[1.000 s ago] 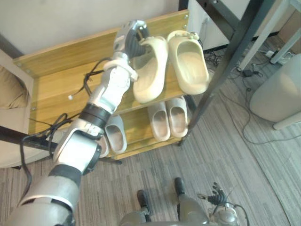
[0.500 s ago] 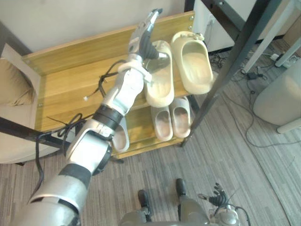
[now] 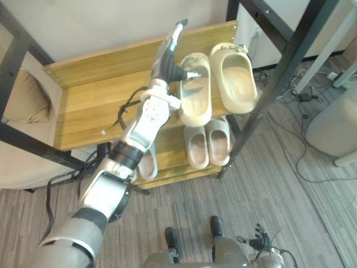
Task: Organize the slippers on the shoe rack
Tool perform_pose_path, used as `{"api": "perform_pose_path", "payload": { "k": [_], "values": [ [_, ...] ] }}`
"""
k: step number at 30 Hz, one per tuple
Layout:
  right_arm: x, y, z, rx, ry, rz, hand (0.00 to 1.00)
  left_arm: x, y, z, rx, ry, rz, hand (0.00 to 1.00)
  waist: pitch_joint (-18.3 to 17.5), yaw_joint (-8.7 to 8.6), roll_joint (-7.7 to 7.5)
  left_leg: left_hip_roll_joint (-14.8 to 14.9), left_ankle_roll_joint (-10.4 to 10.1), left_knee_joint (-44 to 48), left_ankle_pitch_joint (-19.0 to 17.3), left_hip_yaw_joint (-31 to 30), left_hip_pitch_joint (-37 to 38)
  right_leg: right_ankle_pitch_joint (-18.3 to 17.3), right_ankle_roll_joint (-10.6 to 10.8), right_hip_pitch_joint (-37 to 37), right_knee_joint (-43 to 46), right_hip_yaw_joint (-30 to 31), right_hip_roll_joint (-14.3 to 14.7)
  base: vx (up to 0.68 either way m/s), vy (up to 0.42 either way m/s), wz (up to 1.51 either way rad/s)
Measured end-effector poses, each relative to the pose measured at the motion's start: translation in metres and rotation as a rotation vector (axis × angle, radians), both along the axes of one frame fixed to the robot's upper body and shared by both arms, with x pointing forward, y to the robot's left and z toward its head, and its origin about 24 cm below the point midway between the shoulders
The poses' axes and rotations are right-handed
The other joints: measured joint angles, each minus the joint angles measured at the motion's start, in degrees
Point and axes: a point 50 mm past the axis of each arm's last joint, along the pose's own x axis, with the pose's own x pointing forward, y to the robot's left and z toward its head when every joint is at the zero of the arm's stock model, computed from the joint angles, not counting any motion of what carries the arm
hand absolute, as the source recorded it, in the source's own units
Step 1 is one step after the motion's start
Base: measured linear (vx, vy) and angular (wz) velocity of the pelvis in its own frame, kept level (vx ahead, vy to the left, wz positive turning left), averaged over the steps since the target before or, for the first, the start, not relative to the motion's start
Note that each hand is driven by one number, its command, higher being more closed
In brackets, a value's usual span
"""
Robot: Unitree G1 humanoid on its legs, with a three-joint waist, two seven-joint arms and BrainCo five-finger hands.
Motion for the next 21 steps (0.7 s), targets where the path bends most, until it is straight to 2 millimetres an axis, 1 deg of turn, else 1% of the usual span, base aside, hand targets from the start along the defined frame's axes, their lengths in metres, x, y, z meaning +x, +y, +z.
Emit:
{"api": "perform_pose_path", "payload": {
  "k": [3, 5, 10, 13, 16, 21],
  "values": [
    [0.0, 0.0, -0.001, -0.008, 0.014, 0.028, 0.0, -0.013, 0.001, -0.011, -0.103, 0.013, -0.046, 0.0, -0.27, 0.04, 0.15, -0.29, 0.05, -0.01, 0.04, -1.33, 0.43, -0.2, 0.26, 1.28, -0.38, -1.04, -0.3, 0.0, 0.006, 0.19],
    [0.003, 0.0, -0.001, -0.011, 0.016, 0.043, 0.0, -0.018, 0.004, -0.021, -0.143, 0.036, -0.057, 0.0, -0.43, 0.1, 0.15, -0.41, 0.12, -0.02, 0.09, -1.45, 0.54, -0.2, 0.28, 1.58, -0.48, -1.64, -0.3, -0.01, 0.004, 0.11],
    [0.006, 0.002, -0.002, -0.014, 0.029, 0.064, 0.0, -0.03, 0.013, -0.059, -0.249, 0.16, -0.076, 0.0, -1.06, 0.17, 0.11, -0.46, 0.18, -0.03, 0.19, -2.73, 0.88, -0.06, 0.24, 3.52, -2.08, -4.02, -0.38, 0.0, -0.004, 0.17],
    [0.007, 0.002, -0.002, -0.016, 0.034, 0.072, 0.0, -0.036, 0.016, -0.075, -0.285, 0.216, -0.08, 0.0, -1.14, 0.76, 0.08, -0.41, 0.13, -0.04, 0.16, -3.1, 1.46, -0.04, 0.22, 4.47, -2.52, -4.47, -0.23, 0.01, -0.011, 0.09],
    [0.009, 0.002, -0.002, -0.016, 0.034, 0.076, 0.0, -0.041, 0.016, -0.083, -0.315, 0.244, -0.102, 0.0, -1.2, 1.13, 0.06, -0.37, 0.12, -0.05, 0.15, -4.0, 1.31, -0.05, 0.23, 4.71, -2.72, -5.22, -0.22, 0.01, -0.01, 0.11],
    [0.012, 0.005, -0.004, -0.035, 0.059, 0.131, 0.0, -0.049, 0.004, -0.095, -0.325, 0.305, -0.187, 0.0, -1.52, 1.99, -0.61, -0.34, 0.09, -0.05, 0.13, -4.42, 1.43, -0.06, 0.26, 5.47, -3.17, -6.0, -0.24, 0.01, -0.003, 0.08]
  ]
}}
